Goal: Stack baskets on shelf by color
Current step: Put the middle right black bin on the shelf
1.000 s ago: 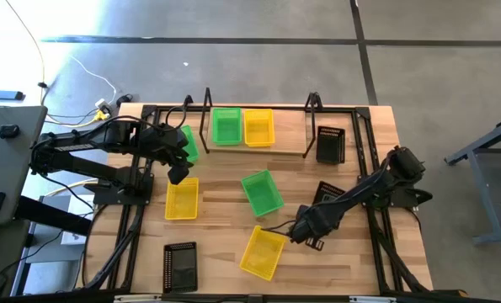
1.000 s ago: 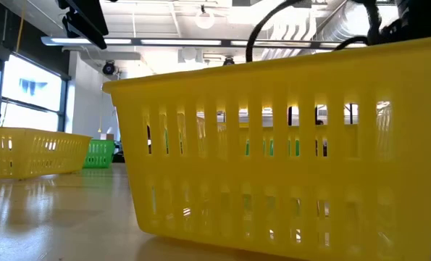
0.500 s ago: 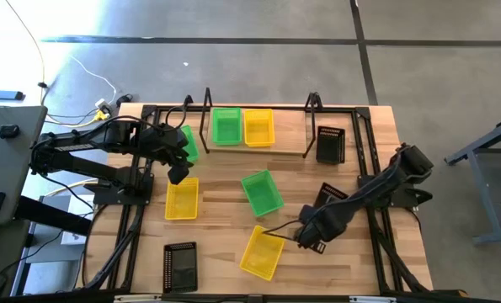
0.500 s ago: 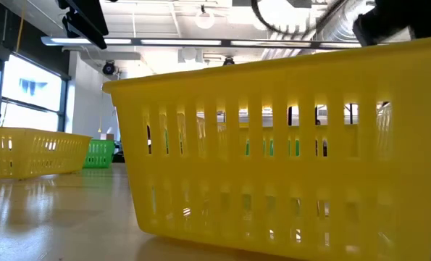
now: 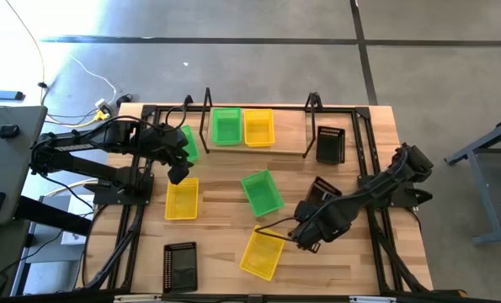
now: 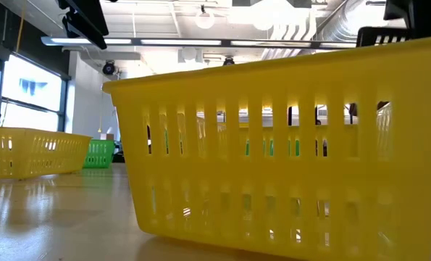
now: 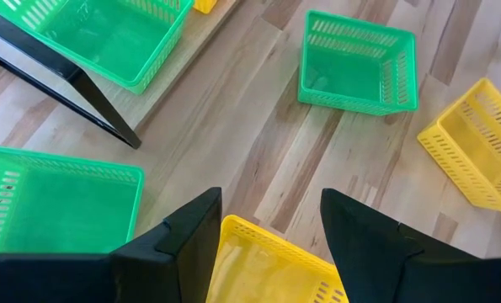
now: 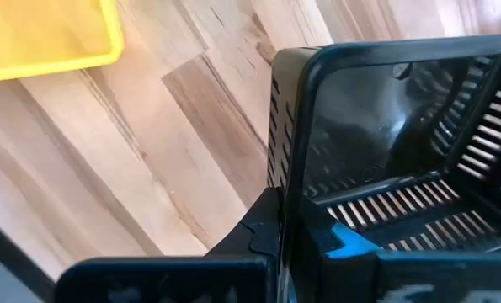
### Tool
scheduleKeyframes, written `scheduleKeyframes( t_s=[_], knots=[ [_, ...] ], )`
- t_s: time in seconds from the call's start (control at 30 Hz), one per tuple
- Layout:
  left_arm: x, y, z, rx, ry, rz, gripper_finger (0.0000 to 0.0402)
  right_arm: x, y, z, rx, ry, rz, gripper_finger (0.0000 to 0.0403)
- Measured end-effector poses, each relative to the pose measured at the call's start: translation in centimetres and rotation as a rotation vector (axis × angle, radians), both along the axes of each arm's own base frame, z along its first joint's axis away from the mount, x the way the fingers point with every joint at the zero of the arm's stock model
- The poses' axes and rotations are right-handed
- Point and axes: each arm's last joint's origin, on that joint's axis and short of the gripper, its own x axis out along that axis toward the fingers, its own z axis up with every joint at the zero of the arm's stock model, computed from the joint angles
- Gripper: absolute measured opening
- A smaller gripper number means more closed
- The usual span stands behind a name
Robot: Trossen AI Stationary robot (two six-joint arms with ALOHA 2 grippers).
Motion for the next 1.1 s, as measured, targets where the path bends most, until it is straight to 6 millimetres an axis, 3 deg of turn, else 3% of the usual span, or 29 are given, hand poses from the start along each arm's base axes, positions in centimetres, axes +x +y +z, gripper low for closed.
scheduleKeyframes(
  t_s=[0.7,1.1],
  knots=[
    [0.0,0.1,0.0,0.044,0.009,0.030,0.0195,2.0,-0.7,6.6,-0.012,-0.242,0.082,0.0000],
    [-0.1,0.2,0.0,0.050,0.007,0.066,0.0195,3.8,-5.1,8.5,-0.230,-0.266,0.248,0.0000]
  ],
)
